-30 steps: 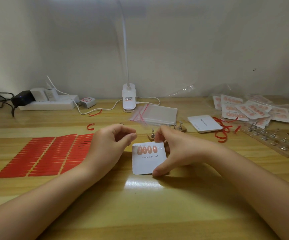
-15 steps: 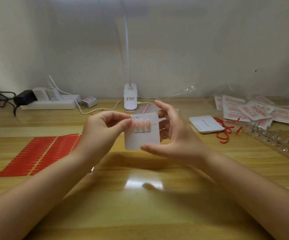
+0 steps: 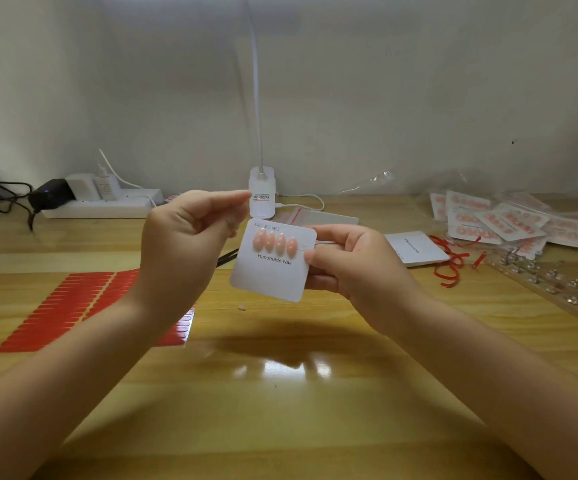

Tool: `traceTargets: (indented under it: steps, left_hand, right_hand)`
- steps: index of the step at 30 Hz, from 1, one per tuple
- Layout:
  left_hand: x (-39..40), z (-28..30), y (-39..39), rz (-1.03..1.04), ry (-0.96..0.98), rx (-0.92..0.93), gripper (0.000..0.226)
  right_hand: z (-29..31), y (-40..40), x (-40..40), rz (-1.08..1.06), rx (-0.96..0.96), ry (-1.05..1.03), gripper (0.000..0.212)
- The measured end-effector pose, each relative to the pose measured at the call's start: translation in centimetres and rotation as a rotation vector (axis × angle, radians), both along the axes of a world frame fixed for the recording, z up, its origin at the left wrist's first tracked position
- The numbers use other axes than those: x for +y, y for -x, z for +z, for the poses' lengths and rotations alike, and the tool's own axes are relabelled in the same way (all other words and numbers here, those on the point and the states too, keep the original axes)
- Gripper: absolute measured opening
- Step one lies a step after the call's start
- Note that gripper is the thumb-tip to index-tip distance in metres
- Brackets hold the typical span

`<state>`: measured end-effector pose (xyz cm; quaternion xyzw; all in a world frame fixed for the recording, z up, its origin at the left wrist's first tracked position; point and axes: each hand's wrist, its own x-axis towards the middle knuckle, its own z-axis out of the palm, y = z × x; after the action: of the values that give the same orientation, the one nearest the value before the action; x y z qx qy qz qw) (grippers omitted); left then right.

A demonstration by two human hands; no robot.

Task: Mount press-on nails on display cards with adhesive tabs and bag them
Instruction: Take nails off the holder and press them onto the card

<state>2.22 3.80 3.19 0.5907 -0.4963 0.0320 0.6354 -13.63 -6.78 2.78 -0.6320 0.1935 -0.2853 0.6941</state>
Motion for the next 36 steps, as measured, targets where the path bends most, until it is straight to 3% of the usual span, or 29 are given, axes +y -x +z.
traceTargets:
  steps: [15,24,36]
  left_hand:
    - [0.7,0.5,1.9,0.055,-0.03,-0.203,0.015]
    - [0.8,0.3,1.8,0.166,0.025,-0.609,0.009]
    - [0.5,-0.2,1.4,0.128,0.03,-0.687,0.012]
  right_hand:
    - [1.7,0.5,1.1,0.091,-0.089,-0.004,0.021]
    - [2.0,0.7,1.9,0.15,-0.114,0.031,0.021]
    - [2.2,0.8,1.7,0.115,-0.127,0.037,0.027]
